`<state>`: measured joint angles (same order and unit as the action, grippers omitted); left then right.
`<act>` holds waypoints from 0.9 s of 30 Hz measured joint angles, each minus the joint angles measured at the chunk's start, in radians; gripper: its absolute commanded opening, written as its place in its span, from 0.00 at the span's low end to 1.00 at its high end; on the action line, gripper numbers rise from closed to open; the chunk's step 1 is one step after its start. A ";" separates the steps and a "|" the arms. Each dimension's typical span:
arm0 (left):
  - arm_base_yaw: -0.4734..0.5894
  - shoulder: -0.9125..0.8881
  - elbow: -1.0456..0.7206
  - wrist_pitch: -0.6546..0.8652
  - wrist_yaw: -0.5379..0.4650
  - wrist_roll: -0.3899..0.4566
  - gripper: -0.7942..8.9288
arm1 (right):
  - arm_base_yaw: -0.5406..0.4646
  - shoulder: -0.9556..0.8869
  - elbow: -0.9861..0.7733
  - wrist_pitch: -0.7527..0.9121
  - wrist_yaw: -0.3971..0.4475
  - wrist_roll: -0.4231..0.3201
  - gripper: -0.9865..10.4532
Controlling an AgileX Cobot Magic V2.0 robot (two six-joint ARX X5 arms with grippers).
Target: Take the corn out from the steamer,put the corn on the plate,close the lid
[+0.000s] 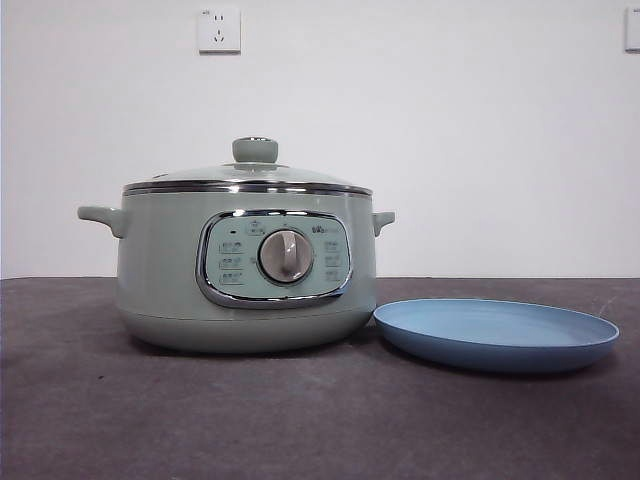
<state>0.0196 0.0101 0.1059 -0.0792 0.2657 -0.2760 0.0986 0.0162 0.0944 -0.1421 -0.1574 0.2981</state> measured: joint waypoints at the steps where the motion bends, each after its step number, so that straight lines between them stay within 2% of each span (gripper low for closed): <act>1: 0.000 0.003 0.029 -0.010 0.000 -0.011 0.08 | 0.000 0.009 0.026 0.003 0.000 0.006 0.08; 6: 0.000 0.057 0.162 -0.099 0.014 -0.032 0.08 | 0.000 0.105 0.153 -0.016 -0.020 0.016 0.08; 10: 0.000 0.140 0.275 -0.160 0.072 -0.032 0.08 | 0.000 0.234 0.281 -0.053 -0.116 0.014 0.08; 14: 0.000 0.244 0.391 -0.223 0.149 -0.017 0.08 | 0.000 0.384 0.431 -0.135 -0.239 -0.024 0.08; 17: 0.000 0.337 0.475 -0.297 0.205 0.016 0.08 | 0.000 0.506 0.556 -0.249 -0.338 -0.083 0.08; 22: 0.000 0.480 0.601 -0.418 0.293 0.092 0.08 | 0.000 0.699 0.772 -0.463 -0.466 -0.223 0.08; 27: 0.000 0.587 0.713 -0.522 0.358 0.159 0.08 | 0.000 0.832 0.939 -0.642 -0.496 -0.356 0.08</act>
<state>0.0196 0.5968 0.8185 -0.6014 0.6239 -0.1173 0.0990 0.8478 1.0336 -0.7837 -0.6529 -0.0582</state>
